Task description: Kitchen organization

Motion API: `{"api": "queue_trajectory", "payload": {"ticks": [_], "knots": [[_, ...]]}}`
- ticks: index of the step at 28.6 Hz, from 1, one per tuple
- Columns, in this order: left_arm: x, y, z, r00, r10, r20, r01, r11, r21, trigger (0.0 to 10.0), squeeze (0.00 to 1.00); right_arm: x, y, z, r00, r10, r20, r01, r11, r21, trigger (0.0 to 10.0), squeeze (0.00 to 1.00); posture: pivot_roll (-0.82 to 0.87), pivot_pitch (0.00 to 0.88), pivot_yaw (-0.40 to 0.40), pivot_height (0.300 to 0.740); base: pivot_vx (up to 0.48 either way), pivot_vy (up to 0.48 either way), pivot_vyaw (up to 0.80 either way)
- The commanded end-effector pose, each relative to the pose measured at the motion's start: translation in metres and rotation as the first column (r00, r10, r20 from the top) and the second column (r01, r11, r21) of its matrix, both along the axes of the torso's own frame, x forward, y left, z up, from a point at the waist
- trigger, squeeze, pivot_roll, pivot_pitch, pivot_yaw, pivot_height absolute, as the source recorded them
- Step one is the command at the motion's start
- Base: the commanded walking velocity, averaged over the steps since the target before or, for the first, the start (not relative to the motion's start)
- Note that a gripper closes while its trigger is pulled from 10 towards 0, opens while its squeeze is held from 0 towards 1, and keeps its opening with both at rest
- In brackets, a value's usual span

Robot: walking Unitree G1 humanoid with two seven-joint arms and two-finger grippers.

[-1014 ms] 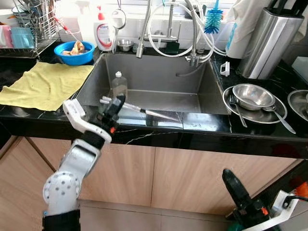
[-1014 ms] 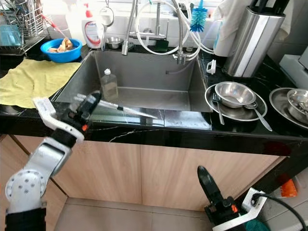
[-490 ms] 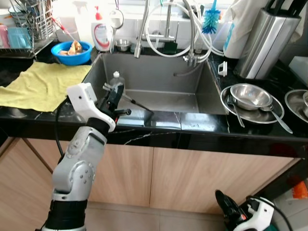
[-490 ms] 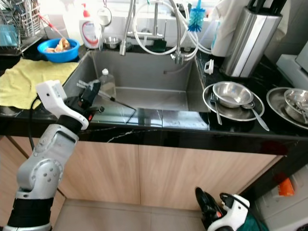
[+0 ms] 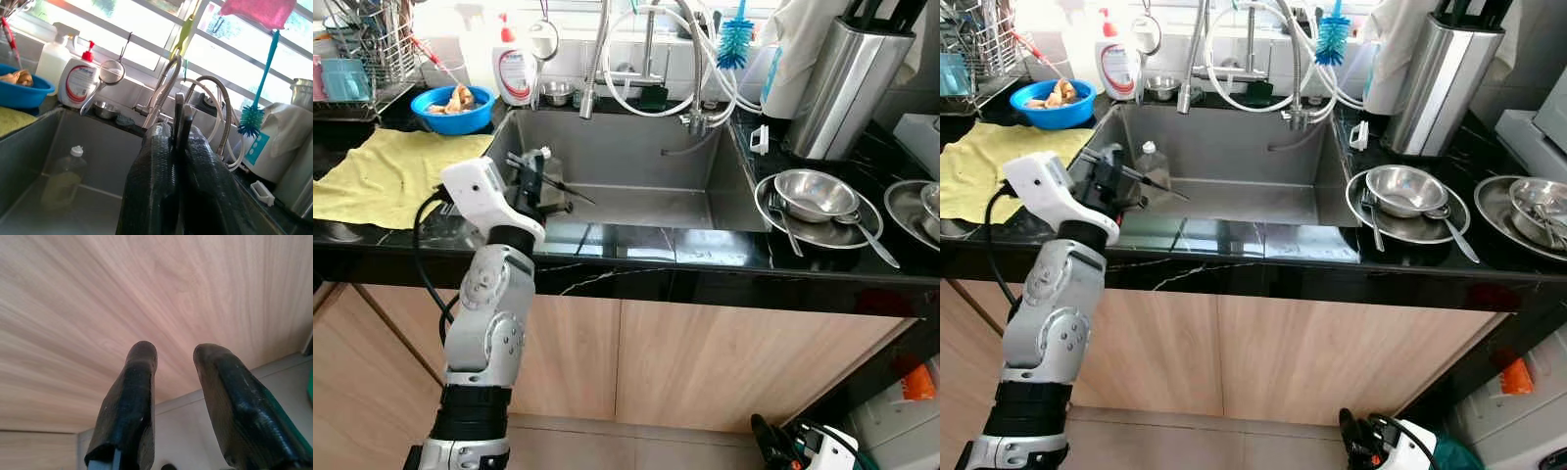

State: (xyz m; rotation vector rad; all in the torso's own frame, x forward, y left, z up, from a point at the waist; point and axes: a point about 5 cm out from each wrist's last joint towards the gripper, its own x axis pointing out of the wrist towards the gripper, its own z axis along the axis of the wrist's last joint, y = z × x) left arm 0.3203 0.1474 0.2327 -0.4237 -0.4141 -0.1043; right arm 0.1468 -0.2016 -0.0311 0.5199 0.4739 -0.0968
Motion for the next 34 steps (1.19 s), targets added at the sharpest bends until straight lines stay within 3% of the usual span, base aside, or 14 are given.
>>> {"api": "queue_trajectory", "payload": {"ticks": [1, 4, 6, 8, 9, 15, 19, 22, 24, 25, 27, 29, 31, 34], "knots": [[0.0, 0.002, 0.003, 1.0, -0.01, 0.009, 0.01, 0.999, -0.03, 10.0, 0.0, -0.001, -0.004, -0.002, 1.0, -0.017, -0.011, 0.017, 1.0, -0.015, 10.0, 0.0, -0.06, 0.0, -0.003, 0.74, 0.0, 0.0, 0.0], [0.002, 0.017, -0.004, 1.0, 0.005, -0.029, -0.01, 0.981, -0.196, 10.0, 0.0, 0.0, -0.005, -0.004, 1.0, -0.021, -0.013, 0.02, 0.999, -0.042, 10.0, 0.0, -0.06, 0.0, -0.005, 0.74, 0.0, 0.0, 0.0], [0.001, 0.015, -0.023, 0.987, -0.143, -0.078, 0.104, 0.92, -0.378, 10.0, 0.0, 0.001, -0.003, -0.009, 0.999, -0.031, -0.026, 0.029, 0.998, -0.062, 10.0, 0.0, -0.06, 0.0, -0.004, 0.74, 0.0, 0.0, 0.0], [-0.001, 0.013, -0.029, 0.978, -0.192, -0.081, 0.141, 0.894, -0.426, 10.0, 0.0, 0.001, -0.002, -0.011, 0.999, -0.029, -0.027, 0.028, 0.998, -0.062, 10.0, 0.0, -0.06, 0.0, -0.004, 0.74, 0.0, 0.0, 0.0], [-0.005, 0.01, -0.036, 0.962, -0.262, -0.074, 0.193, 0.846, -0.497, 10.0, 0.0, 0.001, -0.001, -0.012, 0.999, -0.022, -0.03, 0.02, 0.998, -0.063, 10.0, 0.0, -0.06, 0.0, -0.004, 0.74, 0.0, 0.0, 0.0], [-0.019, 0.007, -0.039, 0.897, -0.441, -0.001, 0.367, 0.746, -0.556, 10.0, 0.0, 0.002, 0.0, -0.015, 1.0, -0.022, -0.022, 0.02, 0.997, -0.073, 10.0, 0.0, -0.06, 0.0, -0.007, 0.74, 0.0, 0.0, 0.0], [-0.024, 0.009, -0.037, 0.868, -0.497, 0.001, 0.431, 0.752, -0.499, 10.0, 0.0, 0.002, -0.001, -0.017, 1.0, -0.015, -0.017, 0.014, 0.997, -0.081, 10.0, 0.0, -0.05, 0.0, -0.007, 0.74, 0.0, 0.0, 0.0], [-0.027, 0.018, -0.034, 0.875, -0.484, 0.002, 0.427, 0.771, -0.473, 10.0, 0.0, 0.002, -0.002, -0.018, 1.0, -0.011, -0.014, 0.01, 0.996, -0.086, 10.0, 0.0, -0.05, 0.0, -0.006, 0.74, 0.0, 0.0, 0.0], [-0.026, 0.028, -0.032, 0.908, -0.418, -0.028, 0.371, 0.833, -0.409, 10.0, 0.0, 0.002, -0.002, -0.019, 1.0, -0.007, -0.012, 0.006, 0.996, -0.09, 10.0, 0.0, -0.06, 0.0, -0.006, 0.74, 0.0, 0.0, 0.0], [-0.022, 0.036, -0.03, 0.944, -0.324, -0.064, 0.282, 0.891, -0.356, 10.0, 0.0, 0.002, -0.002, -0.019, 1.0, -0.005, -0.011, 0.004, 0.996, -0.092, 10.0, 0.0, -0.05, 0.0, -0.007, 0.74, 0.0, 0.0, 0.0], [-0.016, 0.056, -0.023, 0.989, -0.109, -0.103, 0.078, 0.961, -0.267, 10.0, 0.0, 0.002, -0.002, -0.02, 1.0, -0.002, -0.009, 0.001, 0.995, -0.095, 10.0, 0.0, -0.05, 0.0, -0.008, 0.74, 0.0, 0.0, 0.0], [-0.013, 0.077, -0.006, 0.995, 0.058, -0.077, -0.076, 0.963, -0.26, 10.0, 0.0, 0.001, -0.002, -0.021, 1.0, 0.008, -0.009, -0.009, 0.995, -0.1, 10.0, 0.0, -0.05, 0.0, -0.01, 0.74, 0.0, 0.0, 0.0], [-0.013, 0.081, 0.0, 0.994, 0.086, -0.063, -0.1, 0.963, -0.251, 10.0, 0.0, 0.001, -0.002, -0.021, 1.0, 0.011, -0.009, -0.012, 0.995, -0.101, 10.0, 0.0, -0.05, 0.0, -0.01, 0.74, 0.0, 0.0, 0.0], [-0.015, 0.078, 0.014, 0.997, 0.08, -0.001, -0.079, 0.985, -0.154, 10.0, 0.0, 0.001, -0.002, -0.021, 1.0, 0.014, -0.005, -0.015, 0.995, -0.103, 10.0, 0.0, -0.05, 0.0, -0.009, 0.74, 0.0, 0.0, 0.0]]}}
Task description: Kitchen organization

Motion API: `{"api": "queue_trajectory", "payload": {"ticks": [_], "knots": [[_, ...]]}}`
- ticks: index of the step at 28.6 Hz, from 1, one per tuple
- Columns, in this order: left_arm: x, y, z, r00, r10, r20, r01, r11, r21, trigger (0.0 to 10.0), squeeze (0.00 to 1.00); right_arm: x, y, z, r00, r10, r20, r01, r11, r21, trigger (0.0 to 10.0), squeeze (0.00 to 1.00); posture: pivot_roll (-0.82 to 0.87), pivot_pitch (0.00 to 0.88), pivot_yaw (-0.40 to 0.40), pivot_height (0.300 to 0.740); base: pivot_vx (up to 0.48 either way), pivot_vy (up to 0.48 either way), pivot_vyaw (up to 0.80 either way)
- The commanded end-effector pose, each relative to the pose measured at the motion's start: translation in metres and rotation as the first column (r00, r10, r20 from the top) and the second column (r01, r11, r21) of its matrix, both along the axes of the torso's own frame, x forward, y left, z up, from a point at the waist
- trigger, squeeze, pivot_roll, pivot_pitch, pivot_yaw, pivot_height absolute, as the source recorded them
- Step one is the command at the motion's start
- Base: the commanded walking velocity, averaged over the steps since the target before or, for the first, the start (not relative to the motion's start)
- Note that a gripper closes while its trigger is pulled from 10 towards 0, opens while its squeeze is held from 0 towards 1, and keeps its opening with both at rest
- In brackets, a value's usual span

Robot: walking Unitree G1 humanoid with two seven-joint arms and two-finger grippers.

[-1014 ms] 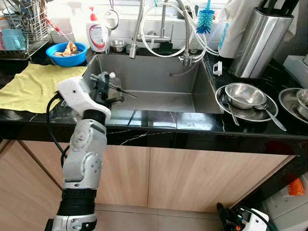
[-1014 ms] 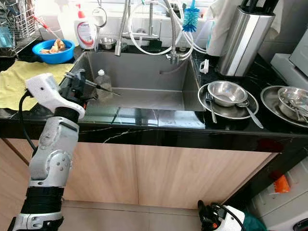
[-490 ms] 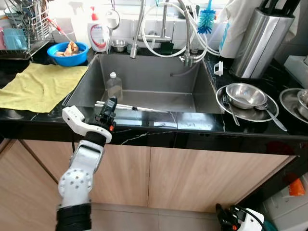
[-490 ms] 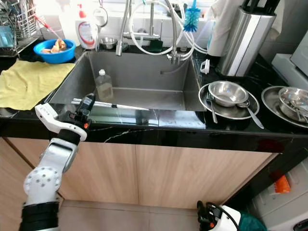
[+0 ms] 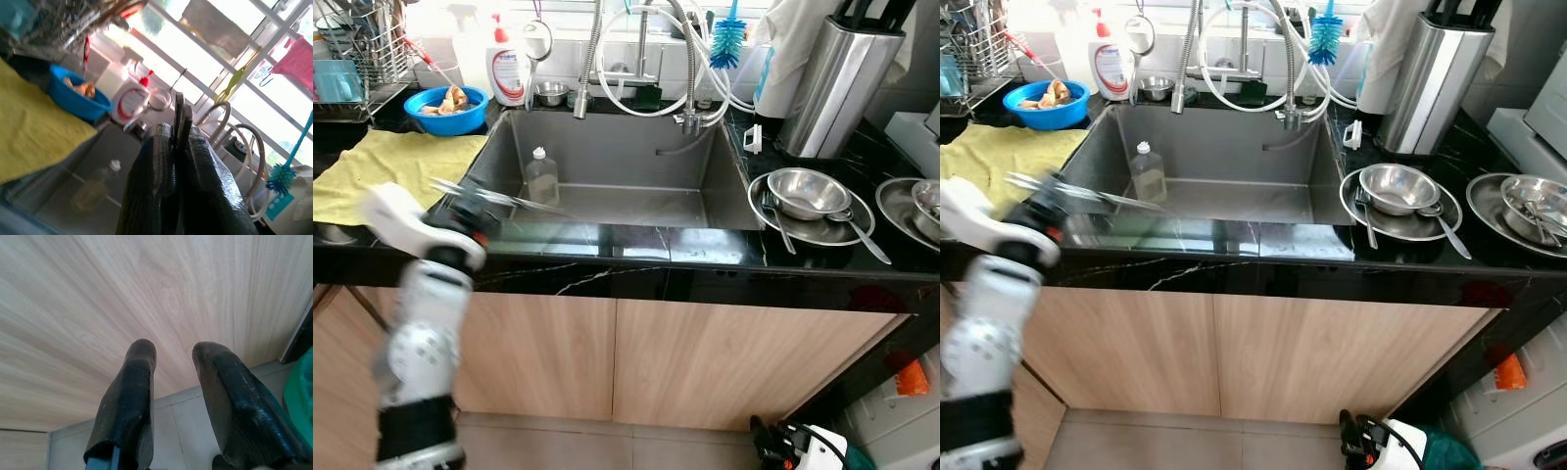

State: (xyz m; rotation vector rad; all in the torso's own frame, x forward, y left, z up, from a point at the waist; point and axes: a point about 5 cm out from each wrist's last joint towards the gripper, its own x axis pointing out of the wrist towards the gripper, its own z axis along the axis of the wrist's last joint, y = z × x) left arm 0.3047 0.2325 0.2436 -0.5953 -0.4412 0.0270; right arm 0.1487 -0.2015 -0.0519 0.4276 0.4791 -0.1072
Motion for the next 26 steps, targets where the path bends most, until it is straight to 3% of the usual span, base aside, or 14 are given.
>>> {"api": "queue_trajectory", "payload": {"ticks": [1, 3, 7, 8, 10, 15, 16, 18, 26], "knots": [[0.0, -0.009, 0.005, 1.0, -0.017, 0.017, 0.016, 0.998, 0.053, 10.0, 0.0, -0.001, -0.002, 0.0, 1.0, 0.002, 0.005, -0.002, 1.0, -0.014, 10.0, 0.0, -0.05, 0.0, -0.01, 0.74, 0.0, 0.0, 0.0], [-0.001, -0.016, 0.009, 0.999, -0.029, 0.032, 0.026, 0.997, 0.068, 10.0, 0.0, -0.001, -0.002, 0.001, 1.0, 0.002, 0.009, -0.002, 1.0, -0.016, 10.0, 0.0, -0.05, 0.0, -0.01, 0.74, 0.0, 0.0, 0.0], [-0.002, -0.042, 0.008, 0.995, -0.082, 0.05, 0.07, 0.976, 0.207, 10.0, 0.0, 0.001, 0.0, 0.004, 1.0, 0.004, 0.025, -0.004, 1.0, -0.019, 10.0, 0.0, -0.05, 0.0, -0.012, 0.74, 0.0, 0.0, 0.0], [-0.004, -0.053, 0.003, 0.993, -0.111, 0.04, 0.092, 0.939, 0.33, 10.0, 0.0, 0.001, 0.001, 0.004, 1.0, 0.01, 0.029, -0.009, 1.0, -0.021, 10.0, 0.0, -0.05, 0.0, -0.012, 0.74, 0.0, 0.0, 0.0], [-0.005, -0.064, -0.006, 0.991, -0.131, 0.003, 0.116, 0.892, 0.437, 10.0, 0.0, 0.001, 0.002, 0.005, 0.999, 0.013, 0.03, -0.012, 1.0, -0.025, 10.0, 0.0, -0.05, 0.0, -0.012, 0.74, 0.0, 0.0, 0.0], [-0.005, -0.066, -0.012, 0.993, -0.118, 0.004, 0.103, 0.886, 0.452, 10.0, 0.0, 0.002, 0.002, 0.005, 0.999, 0.015, 0.031, -0.014, 0.999, -0.03, 10.0, 0.0, -0.06, 0.0, -0.01, 0.74, 0.0, 0.0, 0.0], [-0.005, -0.068, -0.011, 0.993, -0.114, 0.027, 0.085, 0.859, 0.504, 10.0, 0.0, 0.002, 0.002, 0.005, 0.999, 0.014, 0.03, -0.013, 0.999, -0.032, 10.0, 0.0, -0.06, 0.0, -0.013, 0.74, 0.0, 0.0, 0.0], [-0.005, -0.072, -0.011, 0.992, -0.118, 0.039, 0.079, 0.841, 0.535, 10.0, 0.0, 0.002, 0.002, 0.005, 0.999, 0.021, 0.026, -0.02, 0.999, -0.038, 10.0, 0.0, -0.05, 0.0, -0.015, 0.74, 0.0, 0.0, 0.0], [-0.004, -0.077, -0.013, 0.991, -0.128, 0.048, 0.08, 0.828, 0.555, 10.0, 0.0, 0.0, 0.003, -0.001, 0.998, 0.062, 0.0, -0.062, 0.996, -0.071, 10.0, 0.0, -0.05, 0.0, -0.013, 0.74, 0.139, 0.0, 0.0]]}}
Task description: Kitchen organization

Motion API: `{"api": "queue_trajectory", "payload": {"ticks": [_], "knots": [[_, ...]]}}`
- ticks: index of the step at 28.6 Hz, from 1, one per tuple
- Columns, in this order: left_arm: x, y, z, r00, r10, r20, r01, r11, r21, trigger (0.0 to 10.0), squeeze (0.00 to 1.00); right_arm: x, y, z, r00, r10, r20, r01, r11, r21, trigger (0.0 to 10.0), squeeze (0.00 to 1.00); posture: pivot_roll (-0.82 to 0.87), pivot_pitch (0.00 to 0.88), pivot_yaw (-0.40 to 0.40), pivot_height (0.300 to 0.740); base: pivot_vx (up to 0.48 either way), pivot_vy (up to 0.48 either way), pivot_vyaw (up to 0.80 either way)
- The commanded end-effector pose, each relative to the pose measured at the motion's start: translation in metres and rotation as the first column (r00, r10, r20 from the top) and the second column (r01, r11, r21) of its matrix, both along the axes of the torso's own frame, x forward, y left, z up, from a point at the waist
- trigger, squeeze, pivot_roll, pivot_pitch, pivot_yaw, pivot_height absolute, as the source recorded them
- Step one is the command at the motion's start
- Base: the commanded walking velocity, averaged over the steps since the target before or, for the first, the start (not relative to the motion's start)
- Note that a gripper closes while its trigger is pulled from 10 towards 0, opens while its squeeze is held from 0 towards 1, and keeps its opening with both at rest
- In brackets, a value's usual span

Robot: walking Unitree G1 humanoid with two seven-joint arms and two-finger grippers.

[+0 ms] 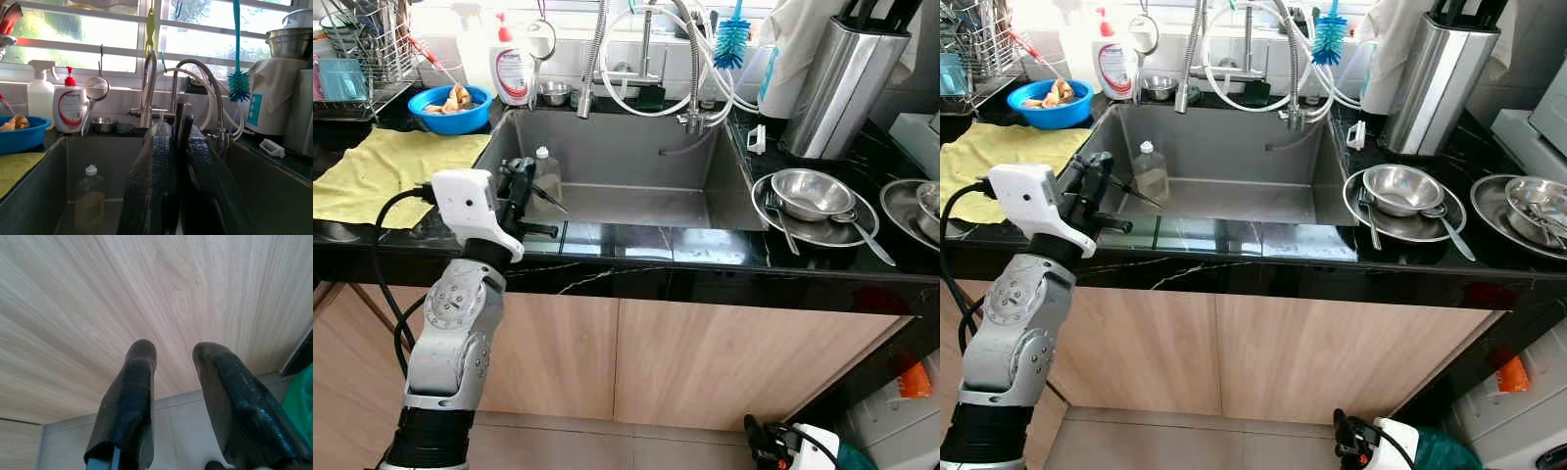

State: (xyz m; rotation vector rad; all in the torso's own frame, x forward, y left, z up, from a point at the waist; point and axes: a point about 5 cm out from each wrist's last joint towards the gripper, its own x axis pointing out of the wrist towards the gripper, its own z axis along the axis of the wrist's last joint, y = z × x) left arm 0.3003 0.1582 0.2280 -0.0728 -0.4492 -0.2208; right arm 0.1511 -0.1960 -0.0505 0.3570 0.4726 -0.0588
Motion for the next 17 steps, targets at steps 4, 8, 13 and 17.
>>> {"api": "queue_trajectory", "payload": {"ticks": [4, 8, 13, 17], "knots": [[0.001, -0.003, 0.002, 1.0, -0.002, 0.029, 0.001, 1.0, 0.03, 10.0, 0.0, -0.005, -0.003, -0.007, 0.999, 0.001, -0.032, -0.001, 1.0, -0.018, 10.0, 0.0, -0.06, 0.0, -0.014, 0.74, 0.31, 0.0, 0.56], [0.002, -0.004, 0.003, 1.0, -0.005, 0.031, 0.005, 1.0, 0.014, 10.0, 0.0, -0.006, -0.004, -0.012, 0.998, -0.016, -0.056, 0.016, 1.0, 0.006, 10.0, 0.0, -0.05, 0.0, -0.014, 0.74, 0.315, 0.0, 0.13], [0.002, -0.006, 0.003, 0.999, -0.004, 0.032, 0.004, 1.0, 0.0, 10.0, 0.0, -0.006, -0.006, -0.017, 0.997, -0.017, -0.076, 0.017, 1.0, 0.003, 10.0, 0.0, -0.05, 0.0, -0.013, 0.74, 0.317, 0.0, 0.0], [0.003, -0.008, 0.003, 0.999, -0.01, 0.034, 0.01, 1.0, -0.002, 10.0, 0.0, -0.007, -0.006, -0.02, 0.996, -0.018, -0.087, 0.018, 1.0, 0.007, 10.0, 0.0, -0.06, 0.0, -0.013, 0.74, 0.317, 0.0, 0.0]]}}
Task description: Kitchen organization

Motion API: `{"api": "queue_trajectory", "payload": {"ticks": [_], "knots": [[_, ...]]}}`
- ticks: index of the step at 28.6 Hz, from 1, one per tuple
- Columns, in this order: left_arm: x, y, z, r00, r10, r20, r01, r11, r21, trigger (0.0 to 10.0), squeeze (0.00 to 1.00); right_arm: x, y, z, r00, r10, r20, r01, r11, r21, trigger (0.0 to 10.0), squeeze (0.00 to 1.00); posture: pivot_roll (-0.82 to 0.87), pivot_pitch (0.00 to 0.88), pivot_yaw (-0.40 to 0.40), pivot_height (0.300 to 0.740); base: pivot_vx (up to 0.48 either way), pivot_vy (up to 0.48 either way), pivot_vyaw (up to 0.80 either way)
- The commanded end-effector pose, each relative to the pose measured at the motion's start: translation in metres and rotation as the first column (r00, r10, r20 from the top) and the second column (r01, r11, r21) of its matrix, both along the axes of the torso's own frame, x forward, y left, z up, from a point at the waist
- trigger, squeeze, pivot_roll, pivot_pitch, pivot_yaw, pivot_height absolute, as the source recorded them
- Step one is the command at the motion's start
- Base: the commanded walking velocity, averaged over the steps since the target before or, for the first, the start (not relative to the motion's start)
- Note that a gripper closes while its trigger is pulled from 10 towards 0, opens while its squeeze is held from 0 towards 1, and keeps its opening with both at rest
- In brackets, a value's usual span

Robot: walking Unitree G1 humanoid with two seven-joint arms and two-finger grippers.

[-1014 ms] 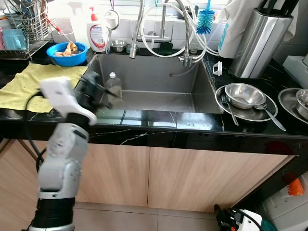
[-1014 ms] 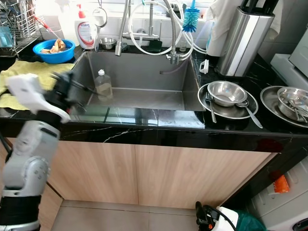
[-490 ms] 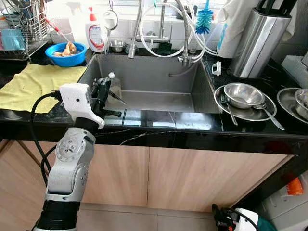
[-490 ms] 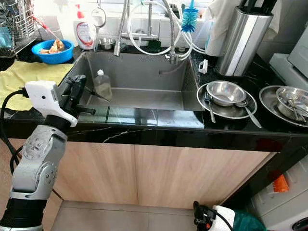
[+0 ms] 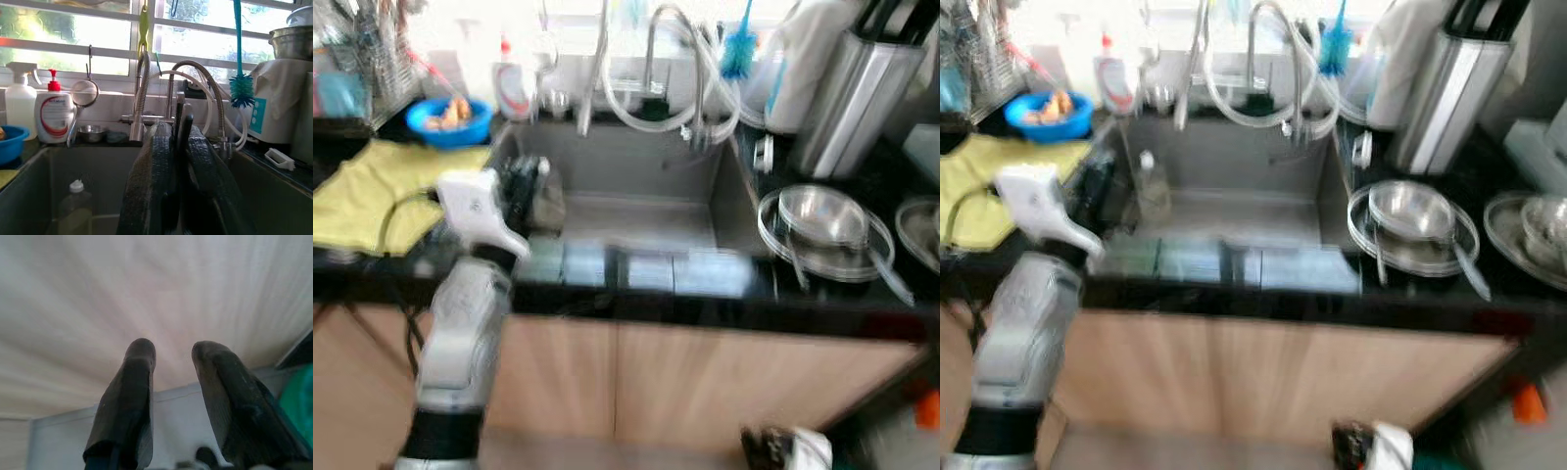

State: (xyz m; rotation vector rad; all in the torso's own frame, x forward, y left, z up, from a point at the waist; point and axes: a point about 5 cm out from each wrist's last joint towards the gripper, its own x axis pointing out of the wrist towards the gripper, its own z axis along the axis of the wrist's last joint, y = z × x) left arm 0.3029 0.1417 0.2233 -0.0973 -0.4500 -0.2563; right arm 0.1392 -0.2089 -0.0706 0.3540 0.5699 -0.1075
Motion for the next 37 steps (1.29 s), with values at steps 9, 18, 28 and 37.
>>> {"api": "queue_trajectory", "payload": {"ticks": [9, 18, 28, 37], "knots": [[0.003, 0.003, 0.003, 1.0, 0.0, -0.002, 0.001, 1.0, 0.014, 10.0, 0.0, 0.002, 0.006, -0.006, 1.0, 0.012, -0.014, -0.011, 1.0, 0.029, 10.0, 0.0, -0.06, 0.0, -0.01, 0.74, 0.062, 0.0, 0.0], [0.011, 0.001, -0.012, 0.988, -0.048, -0.145, 0.038, 0.997, -0.073, 10.0, 0.0, -0.007, 0.005, -0.014, 0.997, 0.005, -0.073, -0.002, 0.999, 0.042, 10.0, 0.0, -0.06, 0.0, -0.007, 0.74, 0.0, 0.0, 0.0], [0.011, -0.009, -0.024, 0.965, -0.096, -0.244, 0.08, 0.994, -0.073, 10.0, 1.0, -0.011, 0.003, -0.018, 0.994, 0.0, -0.111, 0.006, 0.999, 0.049, 10.0, 0.0, -0.06, 0.0, -0.007, 0.74, 0.0, 0.0, 0.0], [0.01, -0.012, -0.026, 0.958, -0.12, -0.26, 0.106, 0.992, -0.069, 10.0, 1.0, -0.042, 0.0, -0.024, 0.988, -0.008, -0.152, 0.017, 0.998, 0.055, 10.0, 0.0, -0.06, 0.0, -0.004, 0.74, 0.0, 0.0, 0.0]]}}
